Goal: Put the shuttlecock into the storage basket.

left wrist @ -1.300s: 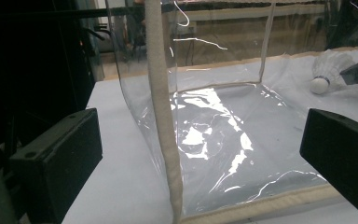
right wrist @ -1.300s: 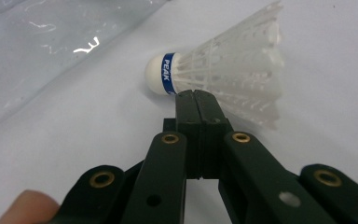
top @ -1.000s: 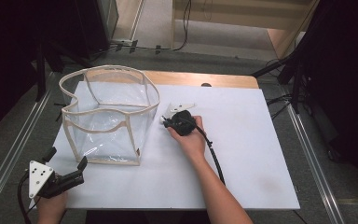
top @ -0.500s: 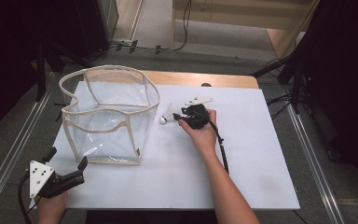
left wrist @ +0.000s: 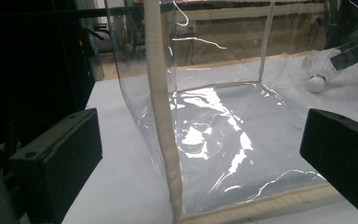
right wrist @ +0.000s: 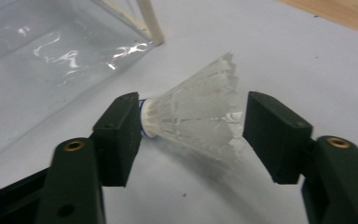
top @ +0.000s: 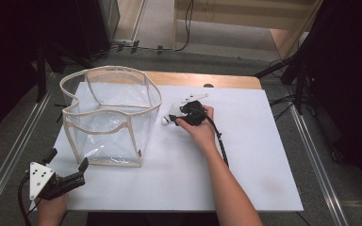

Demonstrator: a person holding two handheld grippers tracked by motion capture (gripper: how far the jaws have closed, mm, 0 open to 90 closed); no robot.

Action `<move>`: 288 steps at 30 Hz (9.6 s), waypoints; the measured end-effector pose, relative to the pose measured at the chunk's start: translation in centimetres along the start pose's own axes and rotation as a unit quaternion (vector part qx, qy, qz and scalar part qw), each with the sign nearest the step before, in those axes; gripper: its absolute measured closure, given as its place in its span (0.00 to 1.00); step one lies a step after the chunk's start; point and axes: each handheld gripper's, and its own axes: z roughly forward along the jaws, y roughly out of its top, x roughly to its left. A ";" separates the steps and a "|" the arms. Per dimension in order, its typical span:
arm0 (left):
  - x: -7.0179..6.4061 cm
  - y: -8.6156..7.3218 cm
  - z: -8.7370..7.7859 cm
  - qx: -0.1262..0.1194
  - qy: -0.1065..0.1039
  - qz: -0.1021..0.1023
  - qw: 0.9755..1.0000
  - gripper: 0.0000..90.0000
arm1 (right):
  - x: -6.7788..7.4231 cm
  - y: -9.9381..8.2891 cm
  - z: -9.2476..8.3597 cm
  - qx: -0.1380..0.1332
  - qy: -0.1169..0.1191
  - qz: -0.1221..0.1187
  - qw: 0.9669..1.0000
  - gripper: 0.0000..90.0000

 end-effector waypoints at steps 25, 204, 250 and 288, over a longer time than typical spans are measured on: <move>0.0 0.0 0.0 0.001 0.002 0.001 1.000 0.00 | 2.1 -0.7 -3.3 -0.023 -0.022 -0.042 0.999 0.98; 0.1 0.0 0.0 -0.002 0.000 -0.003 1.000 0.00 | 11.5 10.1 -10.1 -0.143 0.039 -0.118 0.982 0.98; 0.0 0.0 0.0 0.000 0.000 -0.001 1.000 0.00 | 5.9 3.3 -14.2 -0.161 0.025 -0.082 0.983 0.00; -0.1 0.0 0.0 0.003 0.002 0.002 1.000 0.00 | 1.5 -5.5 -16.7 -0.160 -0.021 -0.022 0.987 0.00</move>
